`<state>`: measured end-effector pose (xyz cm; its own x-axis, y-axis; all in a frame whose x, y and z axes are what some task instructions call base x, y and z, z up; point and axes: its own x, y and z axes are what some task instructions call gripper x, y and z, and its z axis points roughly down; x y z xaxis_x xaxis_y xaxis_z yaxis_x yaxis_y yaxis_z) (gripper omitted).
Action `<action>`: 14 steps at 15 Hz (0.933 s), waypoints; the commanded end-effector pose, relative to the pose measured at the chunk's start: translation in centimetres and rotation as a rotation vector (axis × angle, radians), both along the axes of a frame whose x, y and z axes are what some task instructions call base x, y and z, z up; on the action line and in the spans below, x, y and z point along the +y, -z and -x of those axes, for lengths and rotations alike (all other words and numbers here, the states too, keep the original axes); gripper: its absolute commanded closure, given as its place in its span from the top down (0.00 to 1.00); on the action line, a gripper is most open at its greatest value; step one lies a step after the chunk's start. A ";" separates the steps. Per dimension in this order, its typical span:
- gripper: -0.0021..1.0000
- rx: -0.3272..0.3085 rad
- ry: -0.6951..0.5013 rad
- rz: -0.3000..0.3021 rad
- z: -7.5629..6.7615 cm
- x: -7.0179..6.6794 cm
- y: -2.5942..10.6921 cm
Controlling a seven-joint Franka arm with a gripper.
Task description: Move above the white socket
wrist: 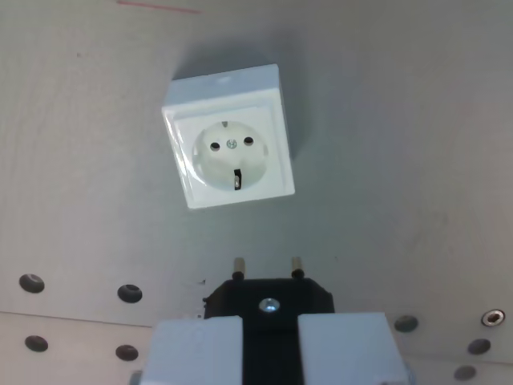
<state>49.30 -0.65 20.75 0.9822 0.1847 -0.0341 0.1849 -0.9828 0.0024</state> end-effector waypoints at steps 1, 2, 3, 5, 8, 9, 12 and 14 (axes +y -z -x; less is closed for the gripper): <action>0.00 -0.097 -0.106 -0.001 0.5 0.3 1.6; 0.00 -0.097 -0.113 -0.001 0.5 0.4 2.2; 0.00 -0.098 -0.118 -0.002 0.6 0.4 2.7; 0.00 -0.098 -0.124 -0.002 0.7 0.6 3.7; 0.00 -0.099 -0.132 -0.001 1.0 0.8 5.2; 0.00 -0.101 -0.132 -0.001 1.0 0.9 5.7; 0.00 -0.104 -0.135 -0.001 1.3 1.0 7.2; 0.00 -0.104 -0.137 -0.001 1.4 1.1 8.1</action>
<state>48.36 0.37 13.19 0.9640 0.2629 -0.0408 0.2630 -0.9648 -0.0006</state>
